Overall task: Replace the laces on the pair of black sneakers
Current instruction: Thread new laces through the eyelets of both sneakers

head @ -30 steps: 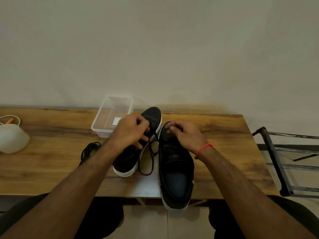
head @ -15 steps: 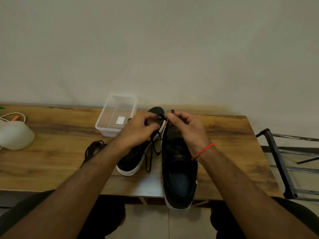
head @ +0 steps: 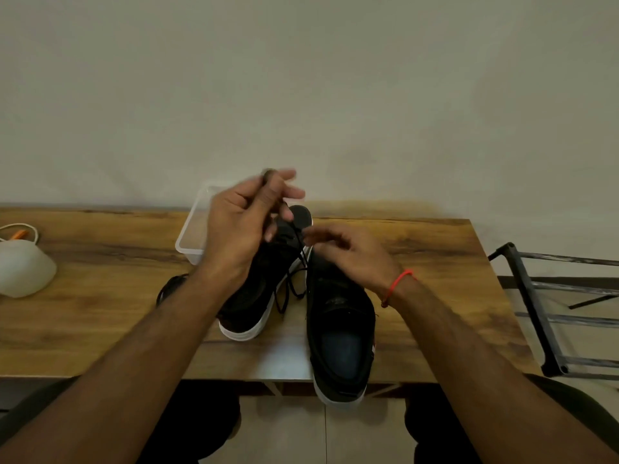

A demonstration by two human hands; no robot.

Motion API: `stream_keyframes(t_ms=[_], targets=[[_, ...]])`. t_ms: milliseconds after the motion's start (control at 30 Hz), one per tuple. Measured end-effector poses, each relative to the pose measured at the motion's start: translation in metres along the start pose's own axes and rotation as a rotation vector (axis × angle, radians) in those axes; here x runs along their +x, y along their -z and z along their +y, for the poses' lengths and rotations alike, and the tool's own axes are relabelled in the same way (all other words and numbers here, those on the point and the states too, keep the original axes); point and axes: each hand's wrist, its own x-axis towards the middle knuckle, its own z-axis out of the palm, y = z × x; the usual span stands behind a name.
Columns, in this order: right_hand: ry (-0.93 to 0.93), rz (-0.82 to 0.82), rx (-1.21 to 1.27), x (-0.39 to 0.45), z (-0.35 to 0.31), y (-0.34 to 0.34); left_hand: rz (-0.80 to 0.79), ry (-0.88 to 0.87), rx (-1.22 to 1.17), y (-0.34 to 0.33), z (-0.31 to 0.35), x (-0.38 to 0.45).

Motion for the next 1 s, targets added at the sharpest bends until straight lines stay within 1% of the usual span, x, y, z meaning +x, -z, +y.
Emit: stream_keyframes(t_ms=[67,100,133,167,233,333,367,400,467,533,600,667,700,767,833,933,1000], targets=[[0.023,-0.163,-0.294,-0.003,0.007,-0.008,-0.023,-0.125,-0.116,0.005,0.009,0.002],[0.046,-0.182,-0.375,-0.004,0.01,-0.013,-0.031,-0.151,-0.139,0.007,0.011,0.001],[0.075,-0.153,-0.407,-0.004,0.012,-0.016,-0.035,-0.154,-0.14,0.007,0.013,-0.001],[0.102,-0.102,-0.394,-0.004,0.012,-0.018,-0.03,-0.136,-0.112,0.008,0.013,-0.002],[0.106,-0.003,-0.268,-0.002,0.012,-0.019,-0.014,-0.024,0.039,0.01,0.012,-0.001],[0.083,0.046,0.026,-0.001,0.006,-0.016,0.017,0.269,0.358,0.024,0.005,0.01],[0.11,0.029,0.108,-0.003,0.003,-0.015,0.017,0.35,0.452,0.03,0.0,0.014],[0.155,-0.011,0.157,-0.006,-0.003,-0.013,0.007,0.395,0.538,0.034,-0.004,0.017],[0.253,-0.156,0.146,-0.013,-0.013,-0.012,-0.016,0.408,0.619,0.036,-0.012,0.019],[0.348,-0.342,-0.025,-0.02,-0.022,-0.014,-0.002,0.365,0.603,0.031,-0.015,0.018],[0.418,-0.524,-0.247,-0.027,-0.026,-0.022,0.074,0.312,0.591,0.028,-0.017,0.019],[0.375,-0.69,-0.396,-0.033,-0.027,-0.03,0.177,0.247,0.505,0.028,-0.019,0.021],[0.351,-0.744,-0.466,-0.036,-0.026,-0.034,0.212,0.211,0.429,0.028,-0.019,0.021],[0.362,-0.783,-0.646,-0.038,-0.023,-0.04,0.236,0.151,0.262,0.024,-0.016,0.021],[0.379,-0.767,-0.765,-0.038,-0.022,-0.044,0.199,0.073,0.175,0.017,-0.012,0.018],[0.401,-0.748,-0.873,-0.039,-0.02,-0.05,0.127,-0.138,0.273,0.011,-0.012,0.012],[0.452,-0.703,-0.888,-0.04,-0.019,-0.053,0.071,-0.223,0.293,0.008,-0.015,0.009]])
